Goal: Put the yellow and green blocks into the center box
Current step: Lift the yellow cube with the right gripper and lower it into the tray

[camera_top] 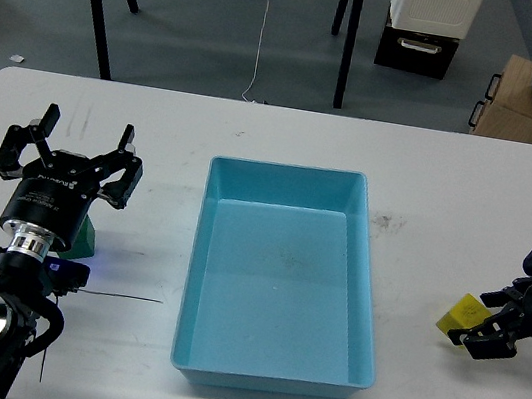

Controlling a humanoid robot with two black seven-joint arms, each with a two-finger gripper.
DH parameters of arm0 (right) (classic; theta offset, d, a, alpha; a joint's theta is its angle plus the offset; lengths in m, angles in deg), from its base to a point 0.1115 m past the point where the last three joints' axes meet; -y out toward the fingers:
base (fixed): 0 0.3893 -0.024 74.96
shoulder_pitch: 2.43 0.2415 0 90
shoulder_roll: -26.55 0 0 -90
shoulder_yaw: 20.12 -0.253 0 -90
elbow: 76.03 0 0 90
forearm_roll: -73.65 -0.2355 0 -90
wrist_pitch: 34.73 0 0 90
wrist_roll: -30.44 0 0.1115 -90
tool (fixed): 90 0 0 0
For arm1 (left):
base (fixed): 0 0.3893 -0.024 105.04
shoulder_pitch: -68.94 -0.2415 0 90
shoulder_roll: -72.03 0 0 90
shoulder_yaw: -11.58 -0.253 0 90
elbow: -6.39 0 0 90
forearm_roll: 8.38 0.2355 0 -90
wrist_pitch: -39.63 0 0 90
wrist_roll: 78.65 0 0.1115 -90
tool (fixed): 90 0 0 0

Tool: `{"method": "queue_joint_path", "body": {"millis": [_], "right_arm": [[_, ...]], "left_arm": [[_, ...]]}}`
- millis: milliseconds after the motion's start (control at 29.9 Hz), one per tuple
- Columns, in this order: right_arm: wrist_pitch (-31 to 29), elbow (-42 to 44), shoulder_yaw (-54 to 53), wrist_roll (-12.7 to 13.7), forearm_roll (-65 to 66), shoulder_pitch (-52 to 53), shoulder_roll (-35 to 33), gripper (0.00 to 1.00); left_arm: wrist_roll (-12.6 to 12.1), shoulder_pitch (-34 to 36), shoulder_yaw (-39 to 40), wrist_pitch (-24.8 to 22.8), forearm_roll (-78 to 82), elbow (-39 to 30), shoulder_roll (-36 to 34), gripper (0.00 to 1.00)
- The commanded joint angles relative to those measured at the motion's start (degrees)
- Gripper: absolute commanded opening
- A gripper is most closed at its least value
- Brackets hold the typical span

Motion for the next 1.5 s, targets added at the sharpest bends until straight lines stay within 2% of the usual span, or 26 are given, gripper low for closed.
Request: {"method": "queue_joint_path", "body": {"millis": [0,100,234,267,334,468,601,668,835,1036,1236,1470], "right_arm": [[0.00,0.01,0.14,0.00,0.24,-0.16,0.82,0.94],[0.00,0.01,0.14,0.00,0.33,-0.16,0.73,0.92],[0.00,-0.17,0.14,0.00,0.41,-0.16,0.55,0.82],[0.00,-0.17,0.14,0.00,0.50,-0.16,0.64,0.77],[0.00,-0.17,0.14,0.00,1.64,-0.16,0.64,0.60],[0.00,0.01,0.14,0.00,2.96,-0.16,0.64,0.42],[0.00,0.18,-0.12,0.00,6.29,0.54,0.47,0.16],[0.00,0.71,-1.00,0.00,6.57,1.50,0.38,0.09],[0.09,1.15,-3.81,0.00,6.30,10.80,0.29,0.02],[0.18,0.63,-3.38,0.00,5.34,23.11,2.04,0.02],[0.09,0.62,1.62,0.00,0.78,29.01,12.40,0.02],[0.09,2.29,7.34,0.00,-2.49,30.25,27.34,0.02]], "left_arm": [[0.00,0.06,0.19,-0.08,0.00,0.00,0.00,1.00],[0.00,-0.03,0.19,-0.08,-0.09,0.00,0.00,1.00],[0.00,-0.03,0.19,-0.08,-0.09,0.00,0.00,1.00],[0.00,-0.03,0.19,-0.08,-0.09,0.00,0.00,1.00],[0.00,-0.03,0.28,-0.08,-0.09,0.00,0.00,1.00],[0.00,-0.12,0.28,-0.08,-0.09,0.00,0.00,1.00],[0.00,-0.12,0.28,-0.08,-0.09,0.00,0.00,1.00],[0.00,-0.12,0.28,-0.08,-0.09,0.00,0.00,1.00],[0.00,-0.12,0.28,-0.08,-0.09,0.00,0.00,1.00],[0.00,-0.03,0.28,-0.08,-0.09,0.00,0.00,1.00],[0.08,0.06,0.37,0.01,0.00,0.00,0.00,1.00],[0.08,0.06,0.89,0.01,0.00,0.00,0.00,1.00]]}}
